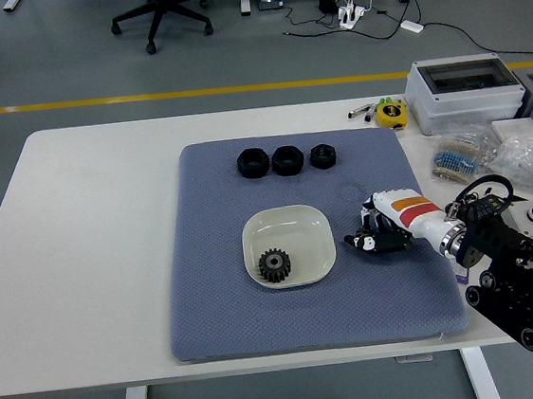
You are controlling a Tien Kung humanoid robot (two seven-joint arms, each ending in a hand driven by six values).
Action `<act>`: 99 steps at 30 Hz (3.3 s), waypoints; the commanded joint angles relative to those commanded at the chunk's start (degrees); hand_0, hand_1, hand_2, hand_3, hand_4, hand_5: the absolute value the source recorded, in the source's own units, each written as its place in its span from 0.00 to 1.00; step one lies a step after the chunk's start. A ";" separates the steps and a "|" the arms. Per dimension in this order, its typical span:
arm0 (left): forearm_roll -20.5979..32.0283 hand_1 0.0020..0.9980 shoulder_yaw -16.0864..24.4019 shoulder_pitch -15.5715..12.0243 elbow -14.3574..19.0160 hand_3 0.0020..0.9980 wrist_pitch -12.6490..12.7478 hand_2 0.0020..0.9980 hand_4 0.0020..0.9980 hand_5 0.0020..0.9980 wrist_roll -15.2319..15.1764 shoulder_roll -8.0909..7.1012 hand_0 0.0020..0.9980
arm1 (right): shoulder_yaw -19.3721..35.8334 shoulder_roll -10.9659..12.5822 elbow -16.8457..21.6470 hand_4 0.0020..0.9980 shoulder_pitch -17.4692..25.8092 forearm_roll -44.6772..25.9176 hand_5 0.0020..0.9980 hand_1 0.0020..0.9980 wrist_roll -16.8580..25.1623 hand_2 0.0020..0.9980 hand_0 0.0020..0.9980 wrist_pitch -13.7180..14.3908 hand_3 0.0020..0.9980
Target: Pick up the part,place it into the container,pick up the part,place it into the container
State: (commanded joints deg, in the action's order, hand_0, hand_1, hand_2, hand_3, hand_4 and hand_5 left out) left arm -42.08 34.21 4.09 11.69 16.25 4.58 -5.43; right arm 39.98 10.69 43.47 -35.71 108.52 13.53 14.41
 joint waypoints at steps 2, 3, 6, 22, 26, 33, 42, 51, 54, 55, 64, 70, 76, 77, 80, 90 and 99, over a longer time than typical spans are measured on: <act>-0.07 0.64 0.05 -0.07 0.01 0.55 -0.01 0.65 0.62 0.59 0.02 -0.02 0.68 | -0.01 0.00 -0.04 0.80 0.03 0.05 0.65 0.02 -0.05 0.12 0.00 0.02 0.18; -0.11 0.64 0.09 -0.14 0.01 0.55 -0.02 0.65 0.62 0.59 0.03 -0.02 0.68 | -0.02 -0.02 -0.05 0.80 0.07 0.05 0.65 0.02 -0.06 0.12 0.00 0.04 0.18; -0.33 0.64 0.24 -0.19 0.04 0.55 -0.04 0.65 0.62 0.59 0.10 -0.03 0.68 | 0.03 -0.07 -0.01 0.80 0.11 0.06 0.65 0.02 -0.04 0.12 0.00 0.17 0.18; 0.35 0.64 -0.29 -0.12 0.05 0.55 -0.10 0.65 0.61 0.59 -0.17 -0.28 0.68 | 3.61 0.34 4.59 0.80 0.14 1.18 0.65 0.01 0.04 0.12 0.00 0.95 0.19; 0.60 0.63 -0.41 -0.02 0.02 0.55 -0.05 0.65 0.61 0.59 -0.28 -0.28 0.68 | 4.07 0.44 8.06 0.80 0.11 0.72 0.65 0.01 0.00 0.12 0.00 1.60 0.20; 0.20 0.64 -0.15 -0.05 0.02 0.55 -0.08 0.65 0.61 0.59 -0.16 -0.17 0.68 | 1.37 -2.05 10.86 0.80 -1.26 -2.69 0.63 0.04 0.36 0.15 0.02 5.68 0.23; 0.04 0.64 -0.07 0.07 0.06 0.55 -0.12 0.65 0.61 0.59 -0.12 -0.21 0.68 | -3.54 -6.29 8.38 0.85 -4.85 -3.13 0.60 0.06 -1.23 0.18 0.05 4.40 0.29; 0.18 0.64 0.02 0.20 0.06 0.55 -0.09 0.65 0.62 0.59 -0.11 -0.30 0.68 | -4.22 -6.85 4.75 1.00 -5.38 -1.86 0.64 0.14 -2.84 0.23 0.16 1.82 0.46; 0.01 0.64 0.08 0.20 0.06 0.55 -0.14 0.65 0.62 0.59 -0.07 -0.32 0.68 | -3.49 -6.68 4.36 1.00 -5.19 -1.89 0.64 0.14 -2.70 0.23 0.16 2.85 0.46; -0.04 0.64 0.10 0.18 0.06 0.55 -0.16 0.65 0.62 0.59 -0.06 -0.34 0.68 | -3.28 -6.64 4.32 1.00 -5.15 -1.92 0.64 0.14 -2.61 0.23 0.16 3.10 0.46; -0.22 0.64 0.38 0.21 0.00 0.56 -0.03 0.65 0.62 0.58 -0.01 -0.32 0.68 | -0.23 -5.49 5.30 1.00 -4.17 -3.26 0.64 0.15 -2.03 0.24 0.16 5.77 0.48; 0.21 0.64 0.26 0.24 -0.06 0.56 0.15 0.65 0.62 0.59 -0.08 -0.22 0.68 | 4.30 -2.95 8.11 1.00 -1.28 -10.95 0.63 0.17 -1.71 0.26 0.19 8.45 0.48; -0.51 0.64 0.89 0.06 -0.14 0.55 0.15 0.65 0.62 0.59 0.04 -0.15 0.68 | 9.27 -1.09 13.53 1.00 4.54 -25.52 0.64 0.33 -1.05 0.44 0.28 7.95 0.54; -0.91 0.64 1.18 0.03 -0.16 0.55 0.13 0.65 0.62 0.59 0.13 -0.12 0.68 | 10.18 -1.29 14.19 1.00 5.29 -27.76 0.64 0.33 -1.30 0.44 0.28 7.63 0.54; -1.95 0.64 1.63 0.01 -0.16 0.55 0.02 0.65 0.62 0.59 0.38 -0.14 0.68 | 13.64 -1.92 16.65 1.00 7.84 -34.84 0.64 0.33 -2.10 0.44 0.28 4.42 0.54; -3.57 0.64 2.72 -0.02 -0.22 0.55 -0.07 0.65 0.62 0.59 0.65 -0.15 0.68 | 22.37 -1.81 21.85 1.00 13.68 -58.74 0.73 0.63 -0.25 0.70 0.46 -3.73 0.71; -5.72 0.64 4.19 0.12 -0.27 0.55 -0.34 0.65 0.61 0.59 0.94 -0.04 0.68 | 25.39 -1.48 23.33 1.00 15.74 -67.34 0.77 0.83 3.62 0.83 0.88 -3.13 0.81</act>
State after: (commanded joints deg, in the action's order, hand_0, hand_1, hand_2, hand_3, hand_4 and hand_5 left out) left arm -47.80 38.40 4.21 11.43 15.90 5.52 -5.47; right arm 65.37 9.22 66.80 -19.97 41.18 17.15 11.28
